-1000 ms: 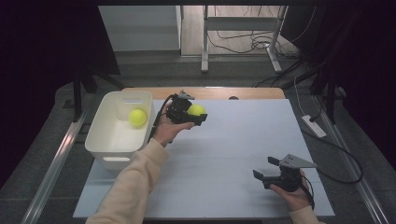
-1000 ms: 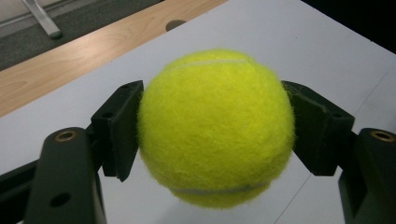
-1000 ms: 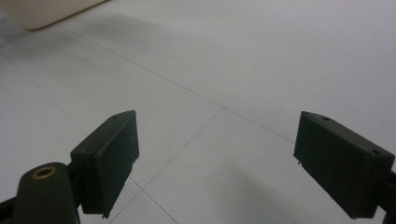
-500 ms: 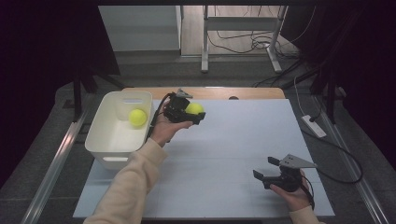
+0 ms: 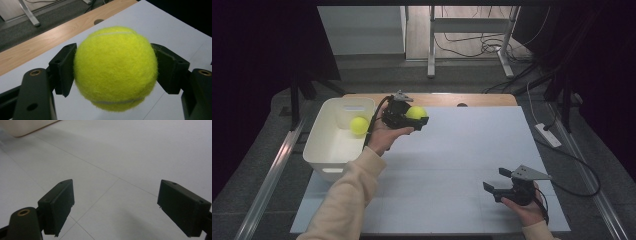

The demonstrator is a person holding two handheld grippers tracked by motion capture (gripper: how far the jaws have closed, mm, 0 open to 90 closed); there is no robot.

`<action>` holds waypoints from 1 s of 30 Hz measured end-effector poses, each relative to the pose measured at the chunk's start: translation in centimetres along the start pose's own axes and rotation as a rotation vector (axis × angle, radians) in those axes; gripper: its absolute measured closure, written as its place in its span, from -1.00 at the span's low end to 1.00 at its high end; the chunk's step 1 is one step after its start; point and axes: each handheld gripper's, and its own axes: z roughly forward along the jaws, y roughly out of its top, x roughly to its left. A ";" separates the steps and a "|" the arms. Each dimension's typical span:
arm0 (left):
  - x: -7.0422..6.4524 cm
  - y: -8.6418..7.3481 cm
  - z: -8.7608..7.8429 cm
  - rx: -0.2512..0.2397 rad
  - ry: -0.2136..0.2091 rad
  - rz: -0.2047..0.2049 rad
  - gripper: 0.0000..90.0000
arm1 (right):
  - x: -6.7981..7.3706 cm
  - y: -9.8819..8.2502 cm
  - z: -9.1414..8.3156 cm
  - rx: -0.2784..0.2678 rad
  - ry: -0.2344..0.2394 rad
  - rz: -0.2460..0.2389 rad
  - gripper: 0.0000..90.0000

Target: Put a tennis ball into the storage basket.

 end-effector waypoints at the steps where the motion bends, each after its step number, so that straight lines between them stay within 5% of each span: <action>1: 0.0 0.0 -0.2 -0.002 0.000 0.006 -0.40 | 0.0 0.0 0.0 0.000 0.000 0.000 -0.69; 30: 1.3 0.2 -3.9 -0.078 0.047 0.000 -0.40 | 0.1 0.1 0.0 -0.001 -0.002 -0.003 -0.69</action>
